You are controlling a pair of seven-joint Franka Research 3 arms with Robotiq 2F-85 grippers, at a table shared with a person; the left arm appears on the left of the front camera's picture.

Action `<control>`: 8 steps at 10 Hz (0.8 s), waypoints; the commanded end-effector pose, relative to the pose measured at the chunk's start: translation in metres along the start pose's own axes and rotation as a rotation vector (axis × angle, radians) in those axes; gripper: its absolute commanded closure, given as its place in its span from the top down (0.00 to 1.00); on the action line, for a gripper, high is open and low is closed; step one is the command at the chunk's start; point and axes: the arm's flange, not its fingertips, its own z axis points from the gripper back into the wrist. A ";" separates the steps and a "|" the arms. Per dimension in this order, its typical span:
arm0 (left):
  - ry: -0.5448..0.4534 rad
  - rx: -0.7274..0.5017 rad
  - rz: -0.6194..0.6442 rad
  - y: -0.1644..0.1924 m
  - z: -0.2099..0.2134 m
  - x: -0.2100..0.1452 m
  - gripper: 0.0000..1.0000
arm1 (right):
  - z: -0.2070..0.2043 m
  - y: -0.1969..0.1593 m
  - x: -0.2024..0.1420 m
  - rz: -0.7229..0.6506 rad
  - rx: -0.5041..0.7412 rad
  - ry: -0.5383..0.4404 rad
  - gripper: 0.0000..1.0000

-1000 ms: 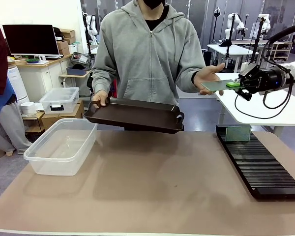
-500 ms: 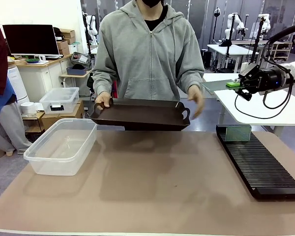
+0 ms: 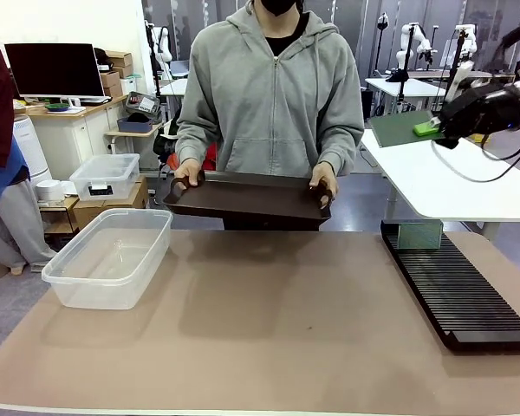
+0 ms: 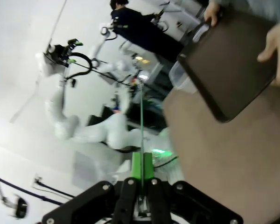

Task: Sort PCBs into racks and boxes based on the side picked up.
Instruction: If the short side of the Blank PCB is picked up, insert it into the PCB Rack ; if the long side is picked up, place it in the Organizing box.

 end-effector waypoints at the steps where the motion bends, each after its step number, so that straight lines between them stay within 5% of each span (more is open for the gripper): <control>1: 0.000 -0.002 0.007 -0.001 -0.001 -0.001 1.00 | -0.001 0.019 -0.020 0.171 -0.122 -0.082 0.02; 4: 0.000 -0.002 0.007 -0.001 -0.001 -0.001 1.00 | 0.014 0.050 -0.028 0.412 -0.287 -0.102 0.02; 6: 0.000 -0.002 0.007 -0.001 -0.001 -0.001 1.00 | 0.031 0.070 -0.044 0.583 -0.294 -0.001 0.02; 8: 0.000 -0.002 0.007 -0.001 -0.001 -0.001 1.00 | 0.055 0.082 -0.063 0.639 -0.289 -0.014 0.02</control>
